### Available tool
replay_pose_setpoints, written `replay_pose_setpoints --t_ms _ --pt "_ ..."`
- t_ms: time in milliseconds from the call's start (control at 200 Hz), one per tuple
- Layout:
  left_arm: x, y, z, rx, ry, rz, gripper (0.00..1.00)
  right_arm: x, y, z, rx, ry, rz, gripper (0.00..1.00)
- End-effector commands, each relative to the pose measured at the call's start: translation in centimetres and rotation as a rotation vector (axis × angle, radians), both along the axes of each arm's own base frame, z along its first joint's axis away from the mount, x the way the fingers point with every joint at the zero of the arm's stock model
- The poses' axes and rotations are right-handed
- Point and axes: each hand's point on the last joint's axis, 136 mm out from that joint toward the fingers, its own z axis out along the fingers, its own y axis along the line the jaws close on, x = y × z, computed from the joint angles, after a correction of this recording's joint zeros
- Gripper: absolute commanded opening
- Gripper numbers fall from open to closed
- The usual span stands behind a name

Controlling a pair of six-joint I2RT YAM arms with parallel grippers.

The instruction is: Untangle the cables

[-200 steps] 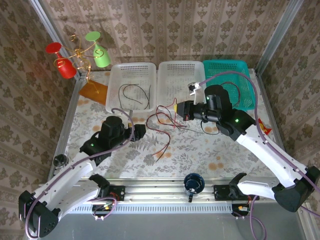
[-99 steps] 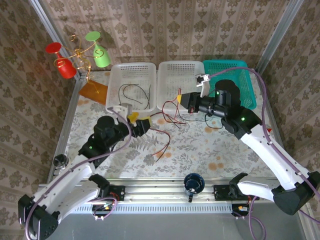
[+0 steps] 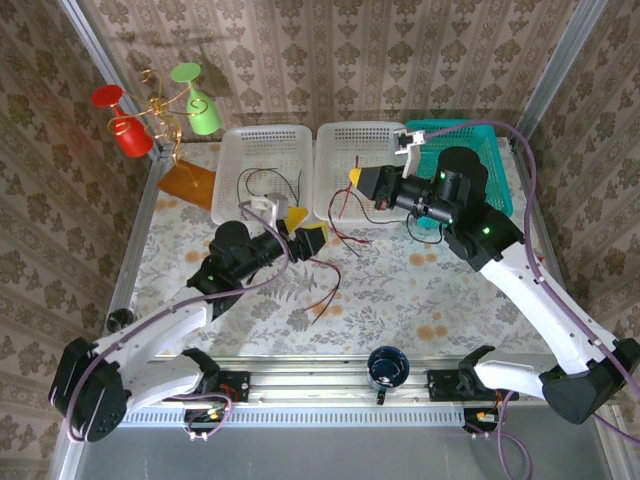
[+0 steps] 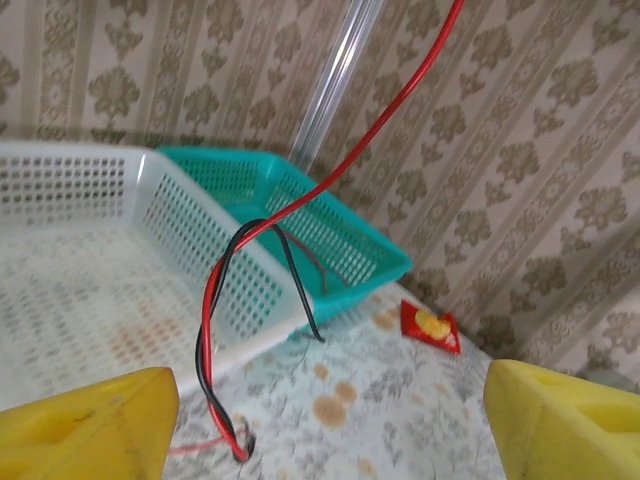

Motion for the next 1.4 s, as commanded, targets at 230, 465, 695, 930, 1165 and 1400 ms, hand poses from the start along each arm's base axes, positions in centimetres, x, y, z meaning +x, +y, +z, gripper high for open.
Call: replay_pose_setpoints --t_ms 230,465,695,930,1165,1400 --pt "-0.1 -3.8 4.6 -0.216 -0.108 -0.107 0.81 -0.2 -1.0 7.2 0.165 -0.126 -0.059 0.0" --pt "-0.3 -5.5 6.8 -0.302 -0.148 -0.133 0.8 -0.5 -1.0 9.8 0.218 -0.188 -0.101 0.0" --pt "-1.5 -5.6 7.4 -0.259 -0.181 -0.097 0.79 0.2 -0.4 10.1 0.232 -0.195 -0.109 0.0" --pt "-4.0 -7.0 7.8 -0.185 -0.309 -0.057 0.78 0.8 -0.3 10.2 0.235 -0.203 -0.13 0.0" --pt "-5.5 -8.6 7.4 -0.097 -0.392 -0.031 0.79 1.0 -0.2 10.2 0.227 -0.206 -0.135 0.0" --pt "-8.2 -12.0 6.6 -0.077 -0.443 -0.139 0.79 0.8 -0.1 10.4 0.231 -0.212 -0.129 0.0"
